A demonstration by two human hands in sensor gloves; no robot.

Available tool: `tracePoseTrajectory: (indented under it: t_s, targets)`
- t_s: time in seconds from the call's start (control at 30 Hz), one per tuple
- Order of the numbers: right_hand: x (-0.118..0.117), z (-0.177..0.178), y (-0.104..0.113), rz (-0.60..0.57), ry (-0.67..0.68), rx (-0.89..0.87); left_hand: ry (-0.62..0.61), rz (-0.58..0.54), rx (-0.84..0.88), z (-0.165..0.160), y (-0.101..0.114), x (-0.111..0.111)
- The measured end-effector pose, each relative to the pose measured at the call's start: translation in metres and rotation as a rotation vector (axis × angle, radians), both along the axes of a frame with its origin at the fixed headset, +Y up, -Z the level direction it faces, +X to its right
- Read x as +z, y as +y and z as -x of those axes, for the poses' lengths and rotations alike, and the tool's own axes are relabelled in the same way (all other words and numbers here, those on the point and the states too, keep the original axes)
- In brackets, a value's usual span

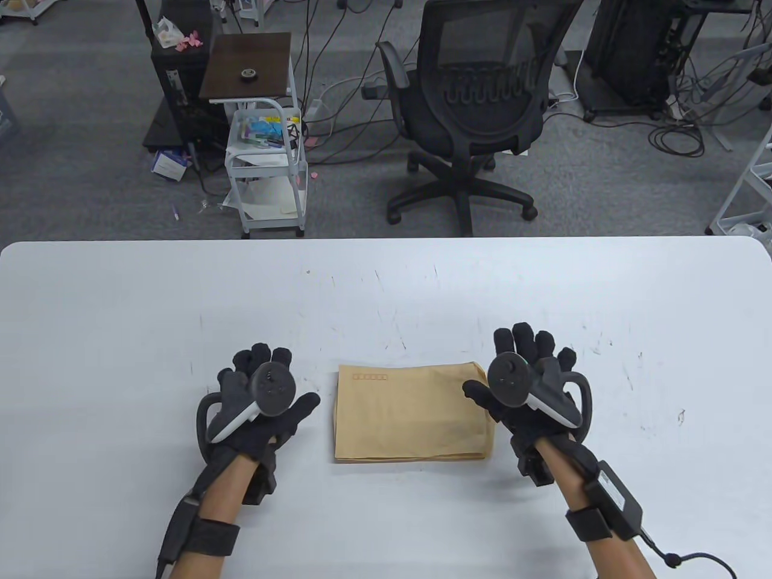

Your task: Push scattered envelopes inward from both sides into a neat stack

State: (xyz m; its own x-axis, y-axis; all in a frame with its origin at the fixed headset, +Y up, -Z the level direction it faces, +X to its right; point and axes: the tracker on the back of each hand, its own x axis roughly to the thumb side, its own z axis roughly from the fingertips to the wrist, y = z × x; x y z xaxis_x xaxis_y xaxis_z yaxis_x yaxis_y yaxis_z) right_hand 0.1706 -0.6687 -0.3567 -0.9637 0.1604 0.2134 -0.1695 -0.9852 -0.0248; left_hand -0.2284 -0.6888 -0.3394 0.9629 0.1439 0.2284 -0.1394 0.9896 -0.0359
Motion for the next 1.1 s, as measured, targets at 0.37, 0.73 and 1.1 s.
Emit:
tracePoseTrajectory:
  t_s: [0.37, 0.73, 1.1]
  targets:
    - [0.092, -0.031, 0.012, -0.305, 0.206, 0.317, -0.129, -0.14, -0.027, 0.019, -0.007, 0.075]
    - [0.088, -0.065, -0.017, -0.192, 0.132, 0.201, -0.132, -0.068, -0.13, 0.019, -0.024, 0.069]
    - [0.086, -0.062, -0.027, -0.128, 0.15, 0.24, -0.13, 0.115, -0.158, 0.02, -0.051, 0.056]
